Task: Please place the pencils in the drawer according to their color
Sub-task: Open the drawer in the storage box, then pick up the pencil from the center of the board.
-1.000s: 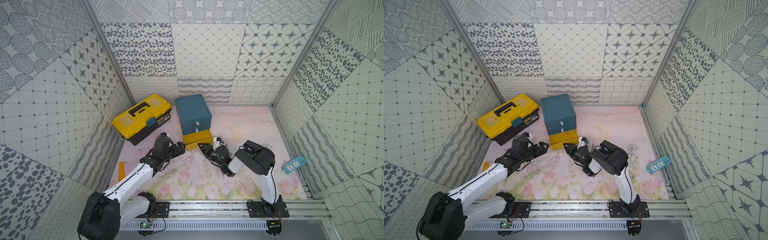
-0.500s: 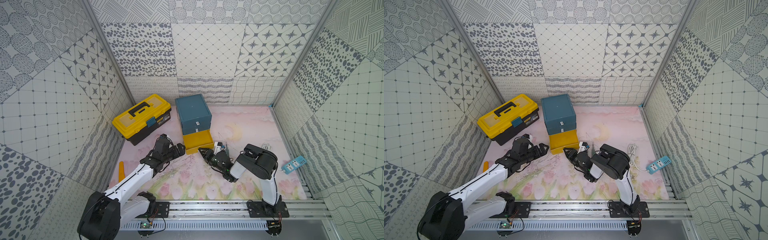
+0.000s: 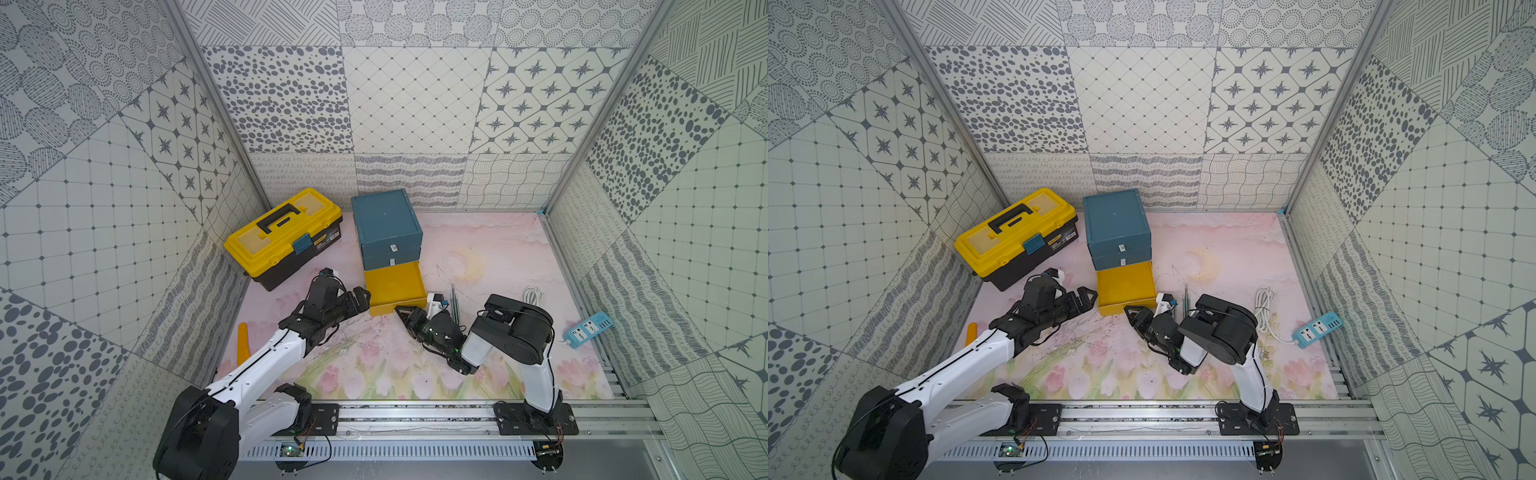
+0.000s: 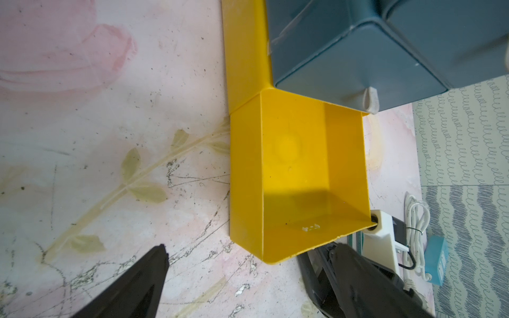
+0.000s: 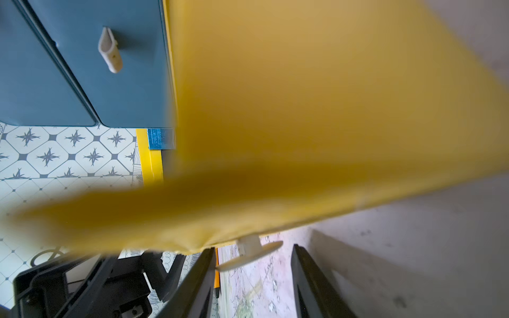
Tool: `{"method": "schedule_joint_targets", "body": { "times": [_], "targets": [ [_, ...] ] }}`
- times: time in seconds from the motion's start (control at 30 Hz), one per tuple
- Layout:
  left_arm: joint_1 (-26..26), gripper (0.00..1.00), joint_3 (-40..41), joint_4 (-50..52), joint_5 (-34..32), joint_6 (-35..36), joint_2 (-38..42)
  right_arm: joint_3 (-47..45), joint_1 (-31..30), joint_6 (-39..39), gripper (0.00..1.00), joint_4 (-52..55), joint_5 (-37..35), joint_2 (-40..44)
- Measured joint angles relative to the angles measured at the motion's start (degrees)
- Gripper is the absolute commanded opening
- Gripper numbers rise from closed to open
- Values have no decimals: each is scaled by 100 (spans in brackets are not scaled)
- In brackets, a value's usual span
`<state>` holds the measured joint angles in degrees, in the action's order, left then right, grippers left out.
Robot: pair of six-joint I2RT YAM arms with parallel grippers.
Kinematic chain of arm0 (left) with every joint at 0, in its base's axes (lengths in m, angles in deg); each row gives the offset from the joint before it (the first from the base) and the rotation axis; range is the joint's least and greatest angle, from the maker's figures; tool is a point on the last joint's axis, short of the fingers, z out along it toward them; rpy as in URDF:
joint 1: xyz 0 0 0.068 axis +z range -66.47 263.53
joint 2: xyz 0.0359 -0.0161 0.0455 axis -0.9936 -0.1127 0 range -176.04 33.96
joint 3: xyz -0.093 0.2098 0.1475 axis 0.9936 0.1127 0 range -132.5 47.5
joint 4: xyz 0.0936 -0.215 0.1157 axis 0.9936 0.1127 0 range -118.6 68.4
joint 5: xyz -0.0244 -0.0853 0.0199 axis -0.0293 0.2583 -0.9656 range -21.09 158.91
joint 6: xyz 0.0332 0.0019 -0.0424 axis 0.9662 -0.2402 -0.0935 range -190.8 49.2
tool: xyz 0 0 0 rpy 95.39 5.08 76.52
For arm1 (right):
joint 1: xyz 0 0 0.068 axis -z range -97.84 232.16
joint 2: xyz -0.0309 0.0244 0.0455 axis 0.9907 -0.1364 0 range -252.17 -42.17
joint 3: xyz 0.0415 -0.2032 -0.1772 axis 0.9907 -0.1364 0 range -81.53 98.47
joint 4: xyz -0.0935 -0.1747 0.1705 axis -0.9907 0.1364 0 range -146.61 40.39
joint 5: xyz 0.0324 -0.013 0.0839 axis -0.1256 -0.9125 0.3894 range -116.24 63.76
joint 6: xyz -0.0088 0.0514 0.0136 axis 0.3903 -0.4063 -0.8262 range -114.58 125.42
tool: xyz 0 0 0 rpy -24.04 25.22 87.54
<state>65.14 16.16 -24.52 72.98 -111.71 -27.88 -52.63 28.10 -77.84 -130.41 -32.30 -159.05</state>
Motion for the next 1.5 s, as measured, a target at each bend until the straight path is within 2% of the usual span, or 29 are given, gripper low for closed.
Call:
{"method": "schedule_joint_targets", "body": {
  "times": [0.3, 0.47, 0.6, 0.77, 0.97, 1.23, 1.5],
  "targets": [
    [0, 99, 0, 2, 0, 0, 13, -186, -26, -39, 58, 243, 26, 269],
    [0, 99, -17, 11, -4, 0, 151, -295, -20, 192, 61, 1250, 85, 1189],
    [0, 99, -63, 11, -24, 0, 280, -286, 37, 470, 61, 2608, 68, 2367],
    [0, 99, -74, 24, -46, -35, 417, -33, 116, 975, 58, 5058, -205, 3877],
    [0, 99, -74, 2, -136, -107, 448, 804, 422, 1816, 53, 7803, -710, 4883],
    [0, 99, -74, 0, -175, -149, 404, 1237, 1797, 3029, 50, 9912, -404, 4986],
    [0, 99, -72, 0, -184, -214, 365, 2288, 2227, 4325, 43, 10924, 131, 3849]
  ]
}}
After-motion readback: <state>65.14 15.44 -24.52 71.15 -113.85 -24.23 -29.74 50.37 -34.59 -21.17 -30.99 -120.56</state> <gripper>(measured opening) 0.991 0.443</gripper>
